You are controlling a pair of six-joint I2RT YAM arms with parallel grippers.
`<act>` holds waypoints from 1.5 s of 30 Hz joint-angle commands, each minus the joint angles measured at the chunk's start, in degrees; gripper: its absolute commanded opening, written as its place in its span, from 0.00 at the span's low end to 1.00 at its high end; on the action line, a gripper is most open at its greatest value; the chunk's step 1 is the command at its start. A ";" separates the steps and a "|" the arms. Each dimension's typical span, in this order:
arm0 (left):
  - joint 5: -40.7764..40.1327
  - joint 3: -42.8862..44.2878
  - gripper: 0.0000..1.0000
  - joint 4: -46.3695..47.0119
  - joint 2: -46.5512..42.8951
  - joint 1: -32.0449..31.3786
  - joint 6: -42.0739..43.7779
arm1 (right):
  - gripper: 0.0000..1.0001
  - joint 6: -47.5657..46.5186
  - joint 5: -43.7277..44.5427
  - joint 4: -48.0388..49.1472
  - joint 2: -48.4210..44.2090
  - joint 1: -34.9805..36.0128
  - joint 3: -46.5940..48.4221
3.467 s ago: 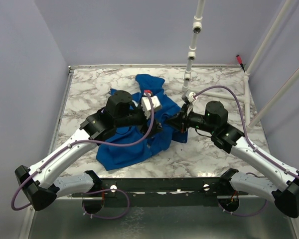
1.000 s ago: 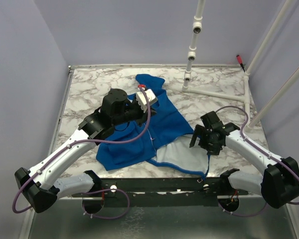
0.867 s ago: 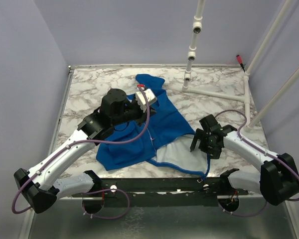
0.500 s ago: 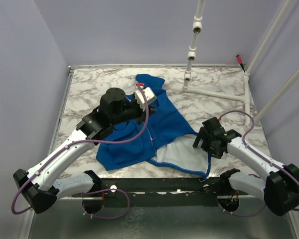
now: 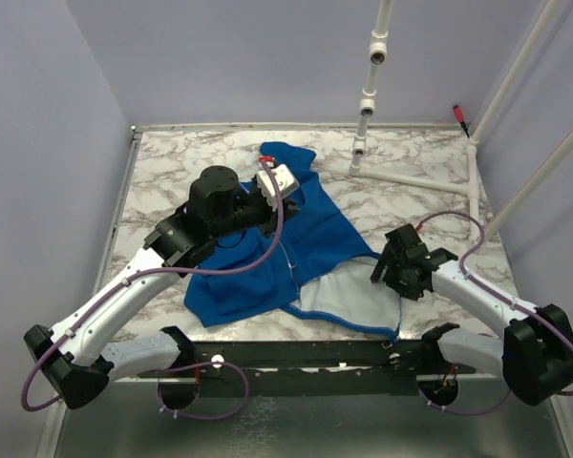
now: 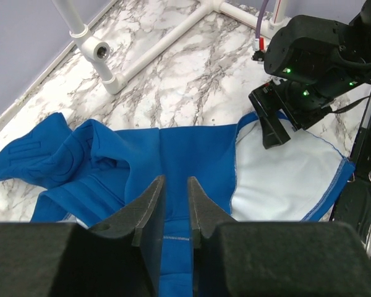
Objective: Zip up the jacket
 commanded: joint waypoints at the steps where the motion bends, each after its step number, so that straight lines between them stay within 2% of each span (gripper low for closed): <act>1: -0.25 1.51 0.22 -0.94 0.09 0.33 0.12 | 0.70 -1.39 -6.67 9.96 0.22 0.44 -1.89; 3: -1.12 1.03 0.22 -0.95 0.18 0.31 0.41 | 0.55 -3.34 -6.53 11.04 -1.52 0.97 0.41; 5: -1.55 0.37 0.24 -0.91 0.35 0.25 0.56 | 0.47 -4.67 -5.42 10.08 -2.58 1.83 4.12; 9: 0.59 -1.67 0.27 0.74 1.46 0.28 0.24 | 0.47 -5.85 -2.88 4.28 -1.88 5.35 14.58; 12: 2.58 -2.05 0.30 4.01 3.38 -0.01 -3.53 | 0.47 -5.66 -0.50 -0.17 -0.03 9.58 25.09; 16: 0.44 -2.31 0.34 9.23 5.40 -2.39 -7.41 | 0.46 -6.44 1.03 -4.52 4.76 14.29 37.36; 20: -2.64 -6.01 0.37 12.57 5.52 -4.80 -10.59 | 0.37 -8.38 -0.31 -4.64 8.64 17.35 43.43; 23: -5.16 -8.81 0.36 13.19 5.76 -4.98 -13.22 | 0.36 -8.20 0.97 -5.64 9.69 17.50 43.10; 25: -7.26 -10.03 0.36 13.33 5.27 -4.98 -12.79 | 0.48 -7.42 4.71 -8.10 9.04 16.97 40.16; 27: -8.98 -10.54 0.36 13.80 4.42 -4.91 -11.55 | 0.56 -6.54 5.03 -9.01 6.76 14.37 34.41; 29: -9.38 -10.45 0.36 13.90 3.59 -4.62 -11.12 | 0.73 -4.26 5.31 -9.55 3.50 10.54 27.91; 30: -9.00 -10.36 0.37 13.90 3.23 -4.46 -11.01 | 0.81 -3.13 3.83 -9.30 2.20 7.75 24.57; 32: -8.34 -10.31 0.37 13.90 2.56 -4.31 -10.88 | 0.89 -1.77 0.00 -7.60 0.47 3.06 18.75; 36: -7.15 -10.30 0.38 14.05 2.04 -4.29 -10.38 | 0.88 0.06 -2.60 -2.06 -0.20 0.72 12.52; 45: -8.01 -10.83 0.38 13.59 1.26 -4.27 -6.95 | 0.73 1.82 -2.79 13.66 2.53 -0.75 7.60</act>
